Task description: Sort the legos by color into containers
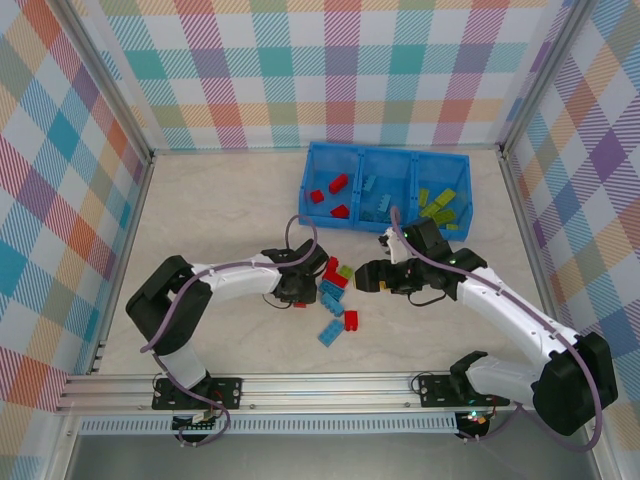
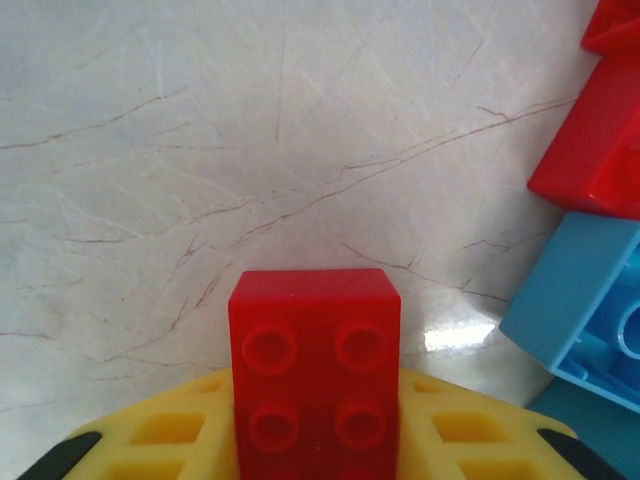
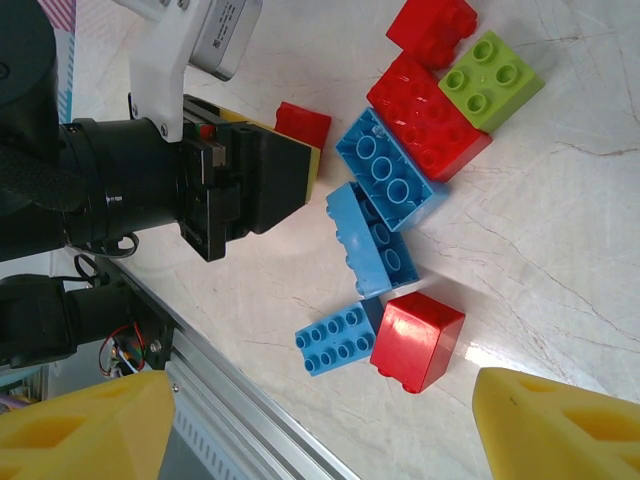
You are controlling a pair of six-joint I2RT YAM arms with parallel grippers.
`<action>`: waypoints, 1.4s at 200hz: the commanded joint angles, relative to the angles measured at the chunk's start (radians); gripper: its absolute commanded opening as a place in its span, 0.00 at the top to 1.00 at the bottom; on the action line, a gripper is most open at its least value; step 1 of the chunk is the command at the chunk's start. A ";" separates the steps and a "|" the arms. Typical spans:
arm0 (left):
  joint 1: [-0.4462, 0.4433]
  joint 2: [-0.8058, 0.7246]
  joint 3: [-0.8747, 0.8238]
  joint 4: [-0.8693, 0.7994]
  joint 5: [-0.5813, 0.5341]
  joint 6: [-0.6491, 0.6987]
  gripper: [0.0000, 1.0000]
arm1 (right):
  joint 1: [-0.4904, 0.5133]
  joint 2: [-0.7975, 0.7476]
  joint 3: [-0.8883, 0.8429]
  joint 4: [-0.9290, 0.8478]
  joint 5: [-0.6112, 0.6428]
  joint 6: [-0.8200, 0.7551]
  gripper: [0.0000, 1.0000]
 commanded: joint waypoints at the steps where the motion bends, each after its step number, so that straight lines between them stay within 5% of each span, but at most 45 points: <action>1: 0.004 -0.074 0.014 -0.002 -0.033 0.019 0.67 | 0.007 -0.030 0.023 0.024 -0.036 0.009 0.21; 46: 0.087 -0.119 0.205 0.034 -0.133 0.126 0.67 | 0.007 -0.098 -0.004 0.093 -0.006 0.045 0.18; 89: 0.173 0.122 0.518 0.143 -0.190 0.204 0.67 | 0.007 -0.138 -0.021 0.153 -0.013 0.055 0.17; 127: 0.201 0.406 0.871 0.076 -0.164 0.229 0.66 | 0.005 -0.144 -0.016 0.175 -0.017 0.057 0.18; 174: 0.210 0.545 1.055 -0.020 -0.158 0.198 0.49 | 0.005 -0.140 -0.010 0.174 -0.013 0.049 0.17; 225: 0.208 0.336 0.871 0.025 -0.065 0.155 0.49 | 0.005 -0.100 -0.022 0.188 0.072 0.072 0.16; 280: 0.113 -0.276 0.323 0.106 -0.107 0.183 0.49 | 0.104 0.111 0.033 0.215 0.251 0.145 0.23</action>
